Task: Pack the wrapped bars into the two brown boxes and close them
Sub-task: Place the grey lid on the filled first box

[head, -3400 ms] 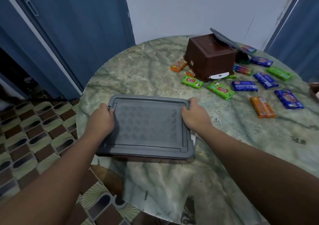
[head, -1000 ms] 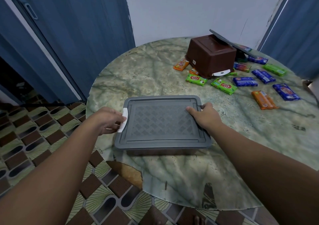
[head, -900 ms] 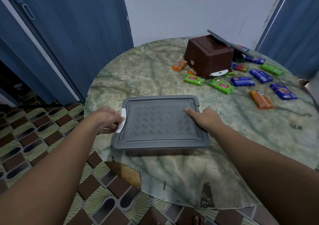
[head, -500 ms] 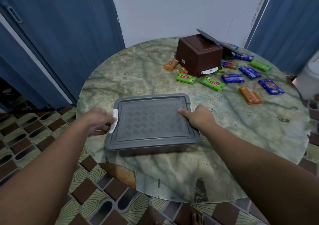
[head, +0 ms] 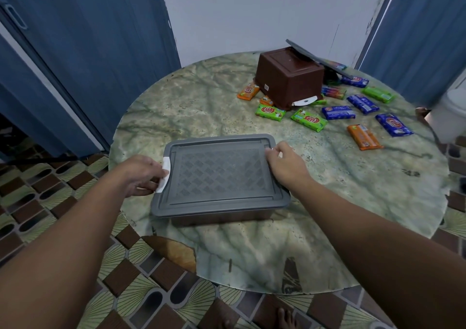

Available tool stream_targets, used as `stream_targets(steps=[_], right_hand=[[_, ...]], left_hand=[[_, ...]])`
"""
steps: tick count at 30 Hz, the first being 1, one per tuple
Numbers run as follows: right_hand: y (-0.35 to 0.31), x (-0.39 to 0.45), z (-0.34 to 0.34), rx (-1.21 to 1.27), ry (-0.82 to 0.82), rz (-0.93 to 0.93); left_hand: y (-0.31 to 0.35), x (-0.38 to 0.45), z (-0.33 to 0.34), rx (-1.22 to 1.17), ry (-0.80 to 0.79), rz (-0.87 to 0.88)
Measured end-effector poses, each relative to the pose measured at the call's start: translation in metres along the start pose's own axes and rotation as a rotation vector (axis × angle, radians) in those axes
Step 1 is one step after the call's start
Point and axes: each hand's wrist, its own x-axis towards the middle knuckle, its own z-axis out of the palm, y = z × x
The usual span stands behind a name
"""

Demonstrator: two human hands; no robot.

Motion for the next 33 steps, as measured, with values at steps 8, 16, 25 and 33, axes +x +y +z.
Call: stream_targets(steps=[8,16,25,33], right_hand=[[0.003,0.009,-0.003,0.386,-0.022,0.221],[0.001,0.010,-0.007,0.472,-0.085,0.301],[-0.004,0.011,-0.007,0.528,-0.163,0.345],[0.004,-0.003,-0.005,0.597,-0.291,0.407]], left_hand=[[-0.001,0.002,-0.001,-0.007,-0.002,0.003],[-0.006,0.007,-0.007,-0.064,-0.061,-0.009],[-0.008,0.016,-0.009,-0.104,-0.113,-0.038],[-0.011,0.016,-0.007,-0.141,-0.142,-0.042]])
